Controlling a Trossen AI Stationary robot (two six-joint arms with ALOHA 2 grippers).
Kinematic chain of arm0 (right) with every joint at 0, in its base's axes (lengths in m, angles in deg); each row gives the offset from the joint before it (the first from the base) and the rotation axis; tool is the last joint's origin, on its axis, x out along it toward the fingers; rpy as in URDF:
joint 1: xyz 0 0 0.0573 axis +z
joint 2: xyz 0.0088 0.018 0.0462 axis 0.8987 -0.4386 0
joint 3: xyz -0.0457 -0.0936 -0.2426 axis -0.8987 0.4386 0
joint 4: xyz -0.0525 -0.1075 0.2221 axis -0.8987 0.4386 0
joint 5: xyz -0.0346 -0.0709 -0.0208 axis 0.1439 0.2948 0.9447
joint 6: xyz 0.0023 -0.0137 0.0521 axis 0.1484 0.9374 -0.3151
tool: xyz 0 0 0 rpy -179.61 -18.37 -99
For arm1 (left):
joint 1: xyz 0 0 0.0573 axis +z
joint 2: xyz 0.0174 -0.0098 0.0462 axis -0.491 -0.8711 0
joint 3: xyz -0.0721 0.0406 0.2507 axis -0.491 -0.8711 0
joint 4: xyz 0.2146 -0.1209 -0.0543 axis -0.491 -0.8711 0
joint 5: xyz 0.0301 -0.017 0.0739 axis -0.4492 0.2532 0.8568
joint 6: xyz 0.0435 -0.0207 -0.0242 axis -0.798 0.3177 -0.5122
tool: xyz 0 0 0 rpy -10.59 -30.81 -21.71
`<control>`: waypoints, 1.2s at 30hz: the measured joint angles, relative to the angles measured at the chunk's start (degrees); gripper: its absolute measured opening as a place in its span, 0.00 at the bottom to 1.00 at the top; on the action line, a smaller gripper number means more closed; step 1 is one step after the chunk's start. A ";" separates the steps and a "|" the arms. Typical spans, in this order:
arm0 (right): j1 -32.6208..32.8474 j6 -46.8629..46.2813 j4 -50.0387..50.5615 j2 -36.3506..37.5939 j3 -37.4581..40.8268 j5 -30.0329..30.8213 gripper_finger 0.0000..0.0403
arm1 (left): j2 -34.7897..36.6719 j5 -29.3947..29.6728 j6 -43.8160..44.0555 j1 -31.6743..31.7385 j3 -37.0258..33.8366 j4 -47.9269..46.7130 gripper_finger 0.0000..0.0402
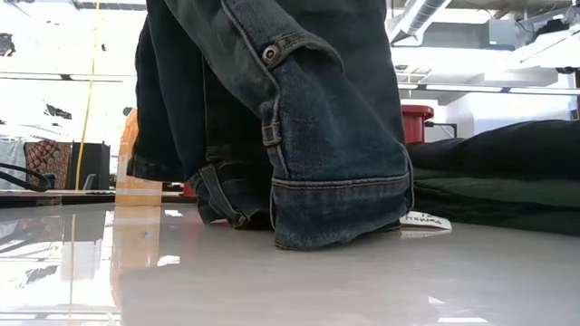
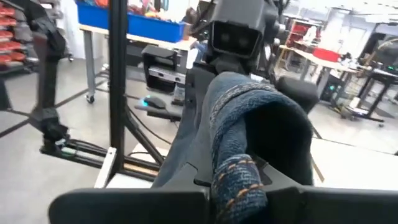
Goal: Fold laundry
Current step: Fold the dark blue jeans
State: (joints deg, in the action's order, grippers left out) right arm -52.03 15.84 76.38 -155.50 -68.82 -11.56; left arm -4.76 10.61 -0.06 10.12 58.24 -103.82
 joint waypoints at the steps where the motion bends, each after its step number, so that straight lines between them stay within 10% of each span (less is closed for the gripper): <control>1: 0.13 0.00 -0.49 0.14 -0.08 -0.03 0.10 | 0.00 -1.65 0.17 0.00 0.00 0.23 0.02; 12: 6.54 1.10 -4.95 0.14 -6.49 -6.64 0.11 | -0.79 -17.45 -2.54 -0.22 -0.04 19.16 0.02; 18: 0.35 5.18 -3.60 0.40 -6.49 -3.35 0.11 | -0.59 -9.54 -4.62 3.80 4.72 8.70 0.02; 28: -17.57 13.37 -9.51 -2.43 -7.16 -17.75 0.11 | -1.55 -2.61 -17.23 19.23 14.44 -7.30 0.02; 36: -15.24 13.80 13.04 -0.67 -10.31 -24.57 0.11 | -9.57 -17.21 -13.90 21.13 24.42 -14.80 0.02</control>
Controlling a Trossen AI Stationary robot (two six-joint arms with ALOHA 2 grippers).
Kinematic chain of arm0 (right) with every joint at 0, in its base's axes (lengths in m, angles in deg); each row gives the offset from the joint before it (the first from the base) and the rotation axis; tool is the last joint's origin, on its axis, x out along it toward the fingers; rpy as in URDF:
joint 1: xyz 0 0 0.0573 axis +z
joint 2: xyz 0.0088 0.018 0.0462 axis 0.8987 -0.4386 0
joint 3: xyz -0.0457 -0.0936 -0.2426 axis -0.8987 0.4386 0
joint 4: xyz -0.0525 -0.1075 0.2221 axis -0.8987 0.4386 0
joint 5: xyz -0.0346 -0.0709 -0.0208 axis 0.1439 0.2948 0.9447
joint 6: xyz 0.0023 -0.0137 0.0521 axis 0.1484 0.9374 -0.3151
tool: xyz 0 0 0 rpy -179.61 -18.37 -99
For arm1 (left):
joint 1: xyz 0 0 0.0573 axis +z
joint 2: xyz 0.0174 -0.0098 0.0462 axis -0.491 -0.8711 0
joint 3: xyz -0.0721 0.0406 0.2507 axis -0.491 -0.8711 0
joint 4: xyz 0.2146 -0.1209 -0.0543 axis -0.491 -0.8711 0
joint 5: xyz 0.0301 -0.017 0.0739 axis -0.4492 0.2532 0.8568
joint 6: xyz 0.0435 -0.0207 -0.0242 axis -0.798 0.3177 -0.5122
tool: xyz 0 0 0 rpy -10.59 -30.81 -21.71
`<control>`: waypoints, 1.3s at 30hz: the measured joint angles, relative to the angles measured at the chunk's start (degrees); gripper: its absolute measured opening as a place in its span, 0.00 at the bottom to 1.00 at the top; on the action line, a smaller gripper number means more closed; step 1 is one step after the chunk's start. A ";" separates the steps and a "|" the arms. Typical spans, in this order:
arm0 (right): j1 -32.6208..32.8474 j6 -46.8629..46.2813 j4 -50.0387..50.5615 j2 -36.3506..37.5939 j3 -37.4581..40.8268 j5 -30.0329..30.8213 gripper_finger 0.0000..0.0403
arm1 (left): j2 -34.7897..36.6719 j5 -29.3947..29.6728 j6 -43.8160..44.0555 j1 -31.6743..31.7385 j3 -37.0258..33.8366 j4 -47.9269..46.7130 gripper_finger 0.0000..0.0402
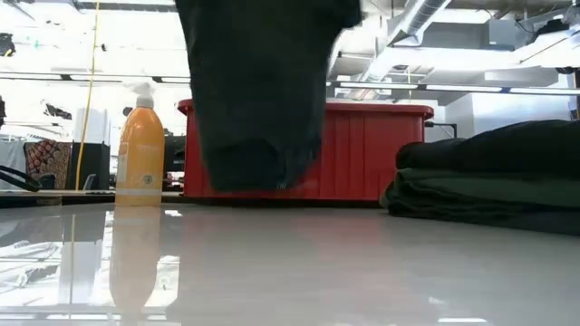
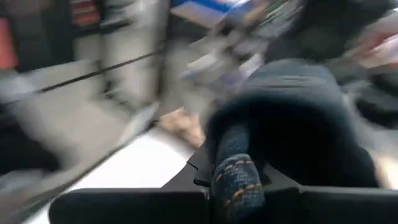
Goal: Fold laundry
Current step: Fold the dark blue jeans
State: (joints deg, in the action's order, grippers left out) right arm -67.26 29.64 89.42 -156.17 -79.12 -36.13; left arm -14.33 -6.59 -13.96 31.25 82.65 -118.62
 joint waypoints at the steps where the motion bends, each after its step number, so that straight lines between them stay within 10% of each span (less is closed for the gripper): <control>1: 1.59 -0.13 3.88 0.07 0.76 -2.13 0.11 | -1.47 -1.65 2.71 -1.65 0.02 -2.55 0.02; 6: 13.70 -4.82 6.69 0.15 16.19 -4.69 0.11 | -10.90 -0.90 10.91 -15.24 -6.12 -6.98 0.02; 12: 30.42 -16.77 -16.09 0.41 38.74 2.57 0.11 | -19.00 2.03 18.14 -31.86 -19.07 10.29 0.02; 21: 43.64 -27.37 -34.48 0.05 47.88 20.22 0.11 | -20.56 7.89 29.80 -39.95 -31.36 34.28 0.02; 32: 40.54 -31.84 -41.47 0.18 51.91 25.39 0.11 | -17.12 3.48 25.62 -35.64 -41.75 48.39 0.02; 39: 28.09 -34.73 -39.47 1.86 56.63 27.15 0.11 | -4.13 -0.28 28.01 -24.66 -64.86 61.04 0.02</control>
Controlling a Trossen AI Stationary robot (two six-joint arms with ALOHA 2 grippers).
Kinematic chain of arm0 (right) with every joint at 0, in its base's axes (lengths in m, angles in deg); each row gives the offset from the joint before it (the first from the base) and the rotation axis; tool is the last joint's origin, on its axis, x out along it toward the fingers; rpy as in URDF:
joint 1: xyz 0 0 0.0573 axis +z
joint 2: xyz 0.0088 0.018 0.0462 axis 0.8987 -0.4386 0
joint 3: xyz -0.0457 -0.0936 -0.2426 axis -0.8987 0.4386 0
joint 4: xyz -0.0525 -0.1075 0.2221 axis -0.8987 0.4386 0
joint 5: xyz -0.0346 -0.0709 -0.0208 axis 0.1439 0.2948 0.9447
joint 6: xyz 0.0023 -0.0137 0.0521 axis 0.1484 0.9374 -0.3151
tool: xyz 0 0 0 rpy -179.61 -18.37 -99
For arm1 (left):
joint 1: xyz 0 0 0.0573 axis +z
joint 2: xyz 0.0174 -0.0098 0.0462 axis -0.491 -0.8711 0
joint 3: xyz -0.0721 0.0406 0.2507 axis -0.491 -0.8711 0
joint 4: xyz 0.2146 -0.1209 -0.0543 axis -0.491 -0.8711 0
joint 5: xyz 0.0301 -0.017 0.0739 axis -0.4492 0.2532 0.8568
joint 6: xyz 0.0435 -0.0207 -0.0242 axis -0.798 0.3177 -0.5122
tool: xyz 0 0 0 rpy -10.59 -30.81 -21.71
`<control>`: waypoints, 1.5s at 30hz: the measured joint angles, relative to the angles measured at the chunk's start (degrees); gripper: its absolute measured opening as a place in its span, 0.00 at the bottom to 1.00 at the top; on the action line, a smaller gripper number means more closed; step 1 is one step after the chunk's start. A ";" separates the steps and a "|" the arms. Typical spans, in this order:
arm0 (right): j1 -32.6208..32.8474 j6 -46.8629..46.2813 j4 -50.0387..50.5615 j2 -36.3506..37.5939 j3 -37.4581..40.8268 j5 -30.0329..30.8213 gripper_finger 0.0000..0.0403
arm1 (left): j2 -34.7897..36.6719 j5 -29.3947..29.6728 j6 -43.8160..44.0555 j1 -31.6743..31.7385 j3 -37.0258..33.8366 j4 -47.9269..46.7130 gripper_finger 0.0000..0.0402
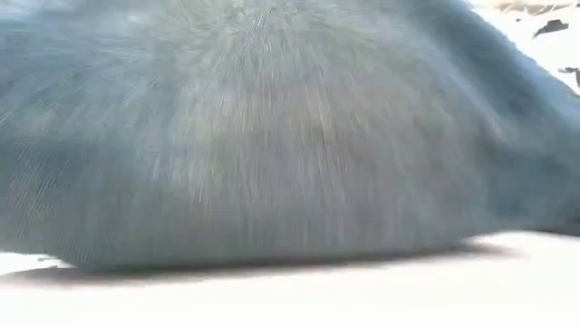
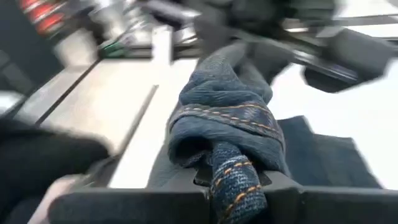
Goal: Fold laundry
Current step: Fold the dark blue jeans
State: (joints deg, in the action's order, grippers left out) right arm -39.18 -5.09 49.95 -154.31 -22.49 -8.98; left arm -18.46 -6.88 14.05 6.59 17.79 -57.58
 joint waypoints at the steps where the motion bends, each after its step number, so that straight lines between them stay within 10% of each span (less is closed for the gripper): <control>1: -2.28 -0.17 -0.42 0.97 1.31 0.04 0.11 | 2.21 -0.27 0.07 2.05 -2.96 1.89 0.02; 15: -30.58 -2.42 -11.48 -1.75 16.53 -4.36 0.11 | 6.49 -3.51 -1.82 28.10 -21.19 6.11 0.04; 31: -34.33 -1.66 -15.22 -13.75 16.35 -4.42 0.11 | 8.29 6.27 -13.79 29.67 -17.71 -7.50 0.23; 38: -34.24 -2.08 -13.00 -10.94 16.84 -3.72 0.11 | 15.18 14.37 -14.72 29.63 -9.67 -23.65 0.40; 45: -32.54 -0.82 -4.98 -2.18 16.84 2.81 0.11 | 20.81 13.05 -13.98 26.23 -9.82 -18.71 0.41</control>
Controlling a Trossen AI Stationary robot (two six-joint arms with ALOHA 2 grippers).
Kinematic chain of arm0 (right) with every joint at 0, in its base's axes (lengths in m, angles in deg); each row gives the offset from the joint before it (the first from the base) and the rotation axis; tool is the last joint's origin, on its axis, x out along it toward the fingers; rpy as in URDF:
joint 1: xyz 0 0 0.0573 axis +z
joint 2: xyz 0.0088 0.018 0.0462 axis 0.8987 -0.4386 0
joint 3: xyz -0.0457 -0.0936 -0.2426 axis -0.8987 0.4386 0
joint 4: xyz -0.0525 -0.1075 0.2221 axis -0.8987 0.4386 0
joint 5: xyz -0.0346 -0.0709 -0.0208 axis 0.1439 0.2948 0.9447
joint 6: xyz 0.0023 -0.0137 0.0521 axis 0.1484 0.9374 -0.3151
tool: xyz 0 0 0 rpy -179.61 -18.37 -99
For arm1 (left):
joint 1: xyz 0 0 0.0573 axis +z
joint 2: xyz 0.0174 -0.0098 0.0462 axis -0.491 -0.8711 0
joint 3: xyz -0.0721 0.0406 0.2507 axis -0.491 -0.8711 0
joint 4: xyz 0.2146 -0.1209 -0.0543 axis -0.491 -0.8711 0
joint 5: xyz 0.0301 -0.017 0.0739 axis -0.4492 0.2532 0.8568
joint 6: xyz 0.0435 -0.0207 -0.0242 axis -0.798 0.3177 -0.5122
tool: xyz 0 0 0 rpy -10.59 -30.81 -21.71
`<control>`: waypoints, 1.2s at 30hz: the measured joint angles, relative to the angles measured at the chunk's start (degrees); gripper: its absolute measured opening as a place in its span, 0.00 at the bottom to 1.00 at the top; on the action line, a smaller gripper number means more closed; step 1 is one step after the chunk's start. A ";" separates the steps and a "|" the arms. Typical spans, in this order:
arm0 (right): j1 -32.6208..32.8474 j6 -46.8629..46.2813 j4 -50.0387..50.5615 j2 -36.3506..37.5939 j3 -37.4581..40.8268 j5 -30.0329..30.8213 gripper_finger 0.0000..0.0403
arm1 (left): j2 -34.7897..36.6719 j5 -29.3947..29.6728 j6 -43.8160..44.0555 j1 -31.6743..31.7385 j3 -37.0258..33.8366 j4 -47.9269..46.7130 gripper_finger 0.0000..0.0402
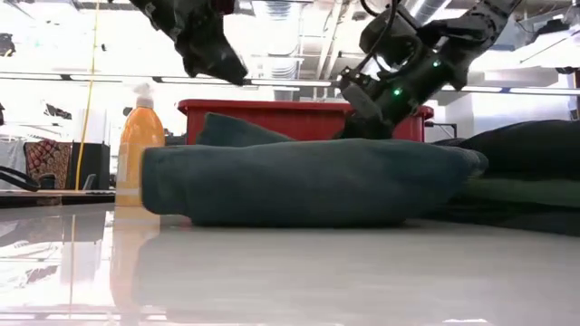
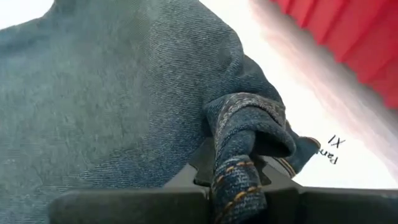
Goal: Fold laundry
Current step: Fold the dark blue jeans
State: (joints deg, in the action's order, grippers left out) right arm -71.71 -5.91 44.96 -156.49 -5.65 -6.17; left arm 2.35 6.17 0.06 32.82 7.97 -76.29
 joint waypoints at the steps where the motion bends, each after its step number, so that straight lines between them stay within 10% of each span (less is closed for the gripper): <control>1: 0.13 -0.13 1.46 0.73 0.00 0.59 0.11 | -0.01 -0.60 -0.04 -1.10 -1.25 3.23 0.41; 7: 1.34 -0.24 4.27 2.36 0.00 2.99 0.11 | -10.06 -0.40 0.11 -6.53 -10.92 28.13 0.40; 16: 1.16 -2.14 10.21 2.39 -0.13 5.73 0.13 | -25.24 8.86 1.02 -2.39 -10.73 38.84 0.40; 29: -1.33 5.27 21.45 13.42 -0.17 13.53 0.16 | -27.26 2.91 1.93 0.32 -10.59 39.57 0.40; 36: -4.28 5.75 24.95 16.39 -0.15 9.64 0.36 | -27.24 1.21 2.02 1.11 -9.68 39.09 0.40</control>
State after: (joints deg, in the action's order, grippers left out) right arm -75.99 -0.16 69.91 -140.10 -5.80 3.47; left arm -24.89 7.38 2.09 33.93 -1.71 -37.20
